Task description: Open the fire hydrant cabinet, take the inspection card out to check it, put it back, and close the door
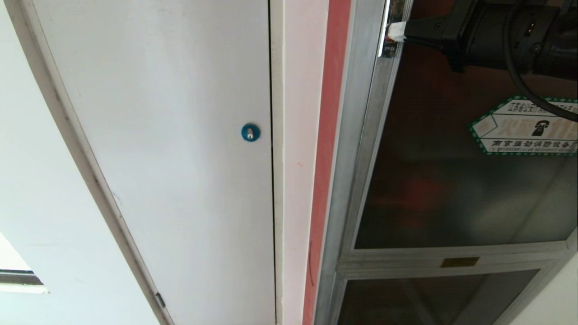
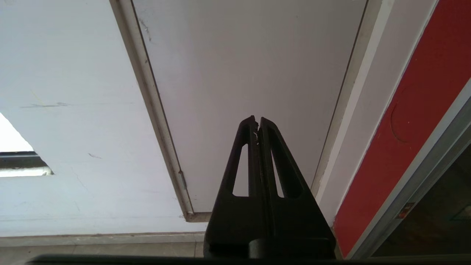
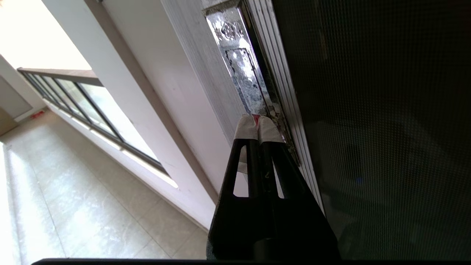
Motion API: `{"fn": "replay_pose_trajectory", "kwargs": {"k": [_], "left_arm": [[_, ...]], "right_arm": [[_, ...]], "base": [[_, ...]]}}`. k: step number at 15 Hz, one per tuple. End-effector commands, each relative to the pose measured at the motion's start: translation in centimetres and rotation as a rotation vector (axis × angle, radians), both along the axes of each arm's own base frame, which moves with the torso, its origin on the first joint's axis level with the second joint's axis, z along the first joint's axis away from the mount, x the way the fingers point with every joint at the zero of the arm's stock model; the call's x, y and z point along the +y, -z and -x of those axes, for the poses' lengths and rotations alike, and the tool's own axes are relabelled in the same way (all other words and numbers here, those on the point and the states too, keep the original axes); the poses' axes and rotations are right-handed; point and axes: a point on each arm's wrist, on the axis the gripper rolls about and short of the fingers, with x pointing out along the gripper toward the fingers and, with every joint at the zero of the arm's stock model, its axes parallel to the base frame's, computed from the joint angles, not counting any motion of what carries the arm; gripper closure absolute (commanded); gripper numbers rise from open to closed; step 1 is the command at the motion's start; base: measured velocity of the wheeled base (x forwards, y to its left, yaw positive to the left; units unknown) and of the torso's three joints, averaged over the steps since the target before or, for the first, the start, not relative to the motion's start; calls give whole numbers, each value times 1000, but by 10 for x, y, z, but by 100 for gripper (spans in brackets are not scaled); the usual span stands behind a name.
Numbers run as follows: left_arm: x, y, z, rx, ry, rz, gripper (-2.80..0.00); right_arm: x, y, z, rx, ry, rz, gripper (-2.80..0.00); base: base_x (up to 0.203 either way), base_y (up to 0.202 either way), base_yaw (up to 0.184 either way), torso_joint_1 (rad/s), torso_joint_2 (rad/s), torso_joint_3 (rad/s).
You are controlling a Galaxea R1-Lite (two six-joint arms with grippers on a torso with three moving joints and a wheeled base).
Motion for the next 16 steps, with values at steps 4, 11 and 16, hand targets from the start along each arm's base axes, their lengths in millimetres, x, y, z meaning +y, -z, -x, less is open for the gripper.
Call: {"fn": "replay_pose_trajectory", "kwargs": {"k": [4,11,16], "left_arm": [[0,0,0,1,-1,0,0],[0,0,0,2,-1,0,0],[0,0,0,2,0,0,0]], "right_arm": [[0,6,0,27,-3,6,0],[-3,4,32,20,-34,-1,0],[21,14,75,34,-42,2,0]], "base": [[0,0,0,0,0,0],[0,0,0,0,0,0],[0,0,0,0,0,0]]}}
